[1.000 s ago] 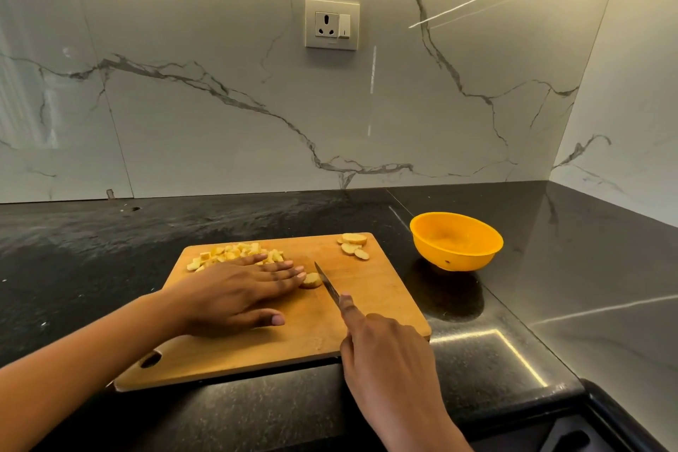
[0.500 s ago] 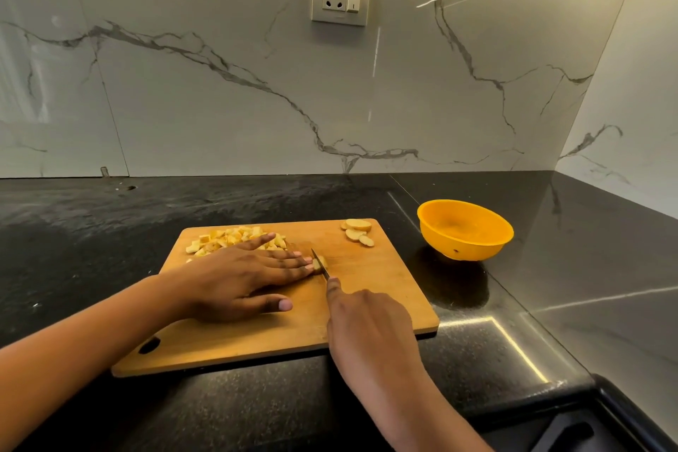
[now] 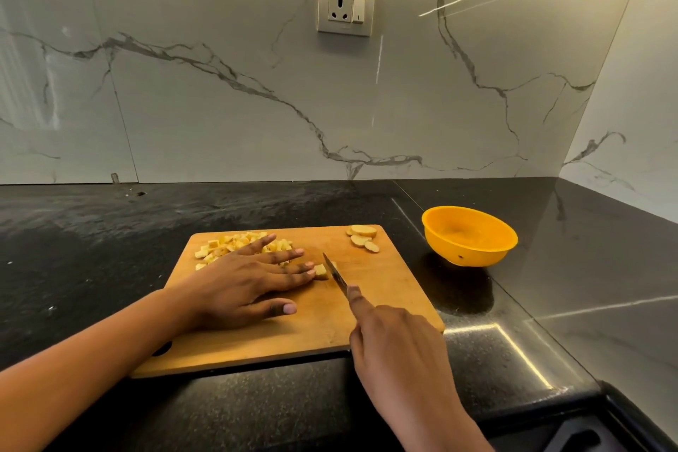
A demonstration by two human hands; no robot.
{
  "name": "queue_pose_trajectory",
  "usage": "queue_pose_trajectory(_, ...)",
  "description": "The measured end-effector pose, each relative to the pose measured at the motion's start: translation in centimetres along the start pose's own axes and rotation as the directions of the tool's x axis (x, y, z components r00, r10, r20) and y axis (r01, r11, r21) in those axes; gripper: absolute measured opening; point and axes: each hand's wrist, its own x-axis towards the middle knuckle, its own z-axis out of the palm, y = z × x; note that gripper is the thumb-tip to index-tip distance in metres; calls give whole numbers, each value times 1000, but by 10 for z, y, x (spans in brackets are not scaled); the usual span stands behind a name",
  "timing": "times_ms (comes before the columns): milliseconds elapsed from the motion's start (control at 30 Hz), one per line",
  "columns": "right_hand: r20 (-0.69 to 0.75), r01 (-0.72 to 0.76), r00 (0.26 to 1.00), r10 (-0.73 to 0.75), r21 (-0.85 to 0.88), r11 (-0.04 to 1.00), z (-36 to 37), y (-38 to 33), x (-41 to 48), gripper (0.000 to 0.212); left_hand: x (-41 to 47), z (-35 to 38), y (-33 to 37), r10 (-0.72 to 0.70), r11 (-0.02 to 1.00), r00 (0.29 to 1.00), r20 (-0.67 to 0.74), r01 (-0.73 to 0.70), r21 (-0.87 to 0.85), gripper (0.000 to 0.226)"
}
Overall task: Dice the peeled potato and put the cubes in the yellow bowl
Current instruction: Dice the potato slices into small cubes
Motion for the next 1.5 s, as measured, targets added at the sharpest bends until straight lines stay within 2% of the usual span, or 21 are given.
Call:
queue_pose_trajectory(200, 24, 17, 1000, -18, 18, 1000, 7, -7, 5, 52, 1, 2, -2, -9, 1000, 1000, 9, 9, 18, 72)
queue_pose_trajectory(400, 43, 45, 998, -44, -36, 998, 9, -11, 12, 53, 1, 3, -3, -4, 1000, 1000, -5, 4, 19, 72)
queue_pose_trajectory(600, 154, 1, 988, 7, -53, 999, 9, -16, 31, 53, 2, 4, -4, -5, 1000, 1000, 3, 5, 23, 71)
queue_pose_trajectory(733, 155, 43, 987, -34, -57, 997, 0, -14, 9, 53, 2, 2, -3, -9, 999, 1000, -4, 9, 35, 72)
queue_pose_trajectory(833, 122, 47, 991, -46, -6, 999, -11, -8, -6, 51, -1, 4, -2, -9, 1000, 999, -37, 9, 12, 71)
queue_pose_trajectory(933, 49, 19, 999, -21, 33, 999, -20, -3, -8, 50, -4, 5, -1, -6, 1000, 988, -151, 3, -25, 67)
queue_pose_trajectory(1133, -161, -24, 986, 32, 53, 998, -18, 8, 12, 49, -8, 6, 1, -35, 999, 955, -296, 33, -12, 66)
queue_pose_trajectory(1233, -177, -95, 978, 107, 76, 993, -7, 25, 43, 46, -3, 8, 2, -52, 998, 926, -375, 57, 1, 61)
queue_pose_trajectory(1333, -205, -122, 969, 135, 76, 990, 1, 38, 57, 46, 8, 6, 2, -79, 996, 890, -449, 85, -7, 64)
queue_pose_trajectory(1433, -198, -90, 975, 101, 60, 994, 8, 45, 56, 47, 23, -1, 11, -110, 994, 920, -375, 98, -51, 65)
queue_pose_trajectory(1500, -168, -41, 985, 47, 44, 998, 12, 45, 52, 48, 35, -1, 16, -118, 993, 951, -285, 112, -37, 51)
